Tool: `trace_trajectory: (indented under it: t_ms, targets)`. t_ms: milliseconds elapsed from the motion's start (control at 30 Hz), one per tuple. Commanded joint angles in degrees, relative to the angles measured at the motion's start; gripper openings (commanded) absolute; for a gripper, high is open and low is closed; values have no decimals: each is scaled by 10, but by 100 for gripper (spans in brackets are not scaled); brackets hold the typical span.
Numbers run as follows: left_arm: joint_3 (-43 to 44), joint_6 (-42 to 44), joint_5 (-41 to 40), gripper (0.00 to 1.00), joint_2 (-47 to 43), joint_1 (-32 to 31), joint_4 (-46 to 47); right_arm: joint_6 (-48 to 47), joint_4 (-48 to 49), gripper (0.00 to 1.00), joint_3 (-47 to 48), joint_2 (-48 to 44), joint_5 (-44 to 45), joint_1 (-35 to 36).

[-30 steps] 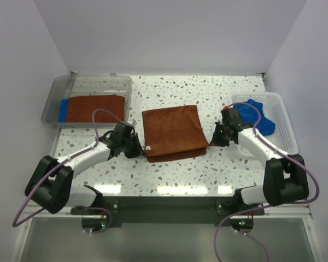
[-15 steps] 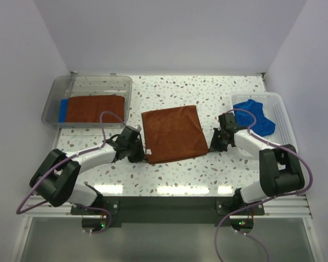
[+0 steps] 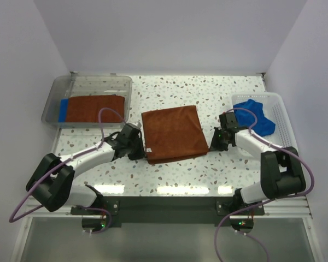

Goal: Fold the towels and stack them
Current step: Fold the towel

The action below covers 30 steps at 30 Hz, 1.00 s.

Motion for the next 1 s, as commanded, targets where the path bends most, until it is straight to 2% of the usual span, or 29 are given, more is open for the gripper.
trace_trajectory:
  t_ms: [0, 267, 467, 633, 767, 833, 967]
  targets:
    - [43, 1, -27, 1, -24, -2, -38, -3, -21, 0, 35, -37, 22, 2]
    - [39, -11, -22, 1, -38, -16, -54, -2, -45, 0, 26, -86, 21, 3]
    - [-10, -28, -13, 2, -20, -29, -18, 9, -24, 0, -9, -70, 16, 6]
    - [-21, -29, -15, 5, 27, -50, 6, 13, 2, 0, -26, -34, 29, 24]
    - [-22, -38, -15, 8, 31, -67, 8, 11, -1, 0, -28, -32, 47, 25]
    - [-22, -43, -20, 15, 25, -76, -4, 8, -11, 1, -25, -36, 53, 26]
    - [-32, -52, -45, 35, -11, -81, -46, -8, -41, 22, -15, -65, 63, 27]
